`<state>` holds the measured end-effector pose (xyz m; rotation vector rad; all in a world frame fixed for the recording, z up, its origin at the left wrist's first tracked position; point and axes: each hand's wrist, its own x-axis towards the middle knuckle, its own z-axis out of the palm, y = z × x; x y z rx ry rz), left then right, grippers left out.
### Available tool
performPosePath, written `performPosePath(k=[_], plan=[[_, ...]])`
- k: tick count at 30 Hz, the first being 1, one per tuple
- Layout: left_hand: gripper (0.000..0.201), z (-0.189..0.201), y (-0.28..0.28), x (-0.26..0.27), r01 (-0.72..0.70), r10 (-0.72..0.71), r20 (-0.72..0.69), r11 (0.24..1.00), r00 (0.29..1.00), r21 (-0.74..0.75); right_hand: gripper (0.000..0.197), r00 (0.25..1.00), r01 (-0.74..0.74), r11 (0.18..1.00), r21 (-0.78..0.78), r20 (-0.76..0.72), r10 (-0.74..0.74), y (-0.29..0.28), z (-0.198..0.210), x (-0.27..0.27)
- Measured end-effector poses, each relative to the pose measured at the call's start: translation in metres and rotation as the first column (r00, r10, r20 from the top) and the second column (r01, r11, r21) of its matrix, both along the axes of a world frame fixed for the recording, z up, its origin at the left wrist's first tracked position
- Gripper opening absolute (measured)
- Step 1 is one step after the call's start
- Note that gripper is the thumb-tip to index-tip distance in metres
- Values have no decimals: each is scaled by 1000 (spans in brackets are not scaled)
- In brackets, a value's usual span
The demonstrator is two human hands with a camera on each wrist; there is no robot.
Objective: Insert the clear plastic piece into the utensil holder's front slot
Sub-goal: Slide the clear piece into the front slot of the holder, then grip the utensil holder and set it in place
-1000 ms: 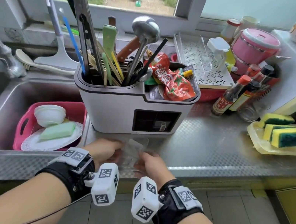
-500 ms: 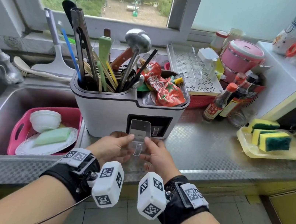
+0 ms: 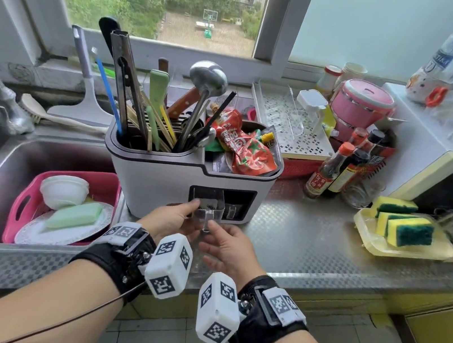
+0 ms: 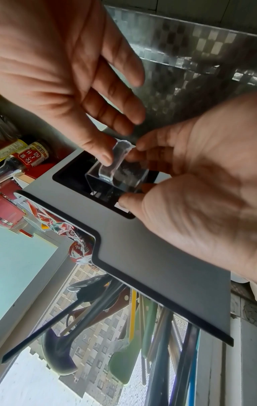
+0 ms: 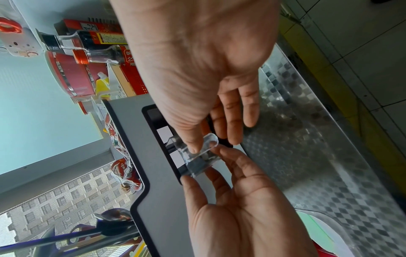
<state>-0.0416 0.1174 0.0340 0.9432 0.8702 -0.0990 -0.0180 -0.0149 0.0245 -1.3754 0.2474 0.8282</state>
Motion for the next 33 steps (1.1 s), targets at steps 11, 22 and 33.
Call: performPosePath(k=[11, 22, 33], plan=[[11, 1, 20, -4, -99, 99, -16, 995, 995, 15, 4, 998, 62, 997, 46, 28, -64, 24, 10, 32], [30, 28, 52, -11, -376, 375, -38, 926, 926, -22, 25, 969, 244, 968, -51, 48, -242, 4, 25, 61], [54, 40, 62, -1, -518, 534, 65, 838, 843, -171, 76, 949, 270, 948, -171, 215, -232, -5, 28, 102]])
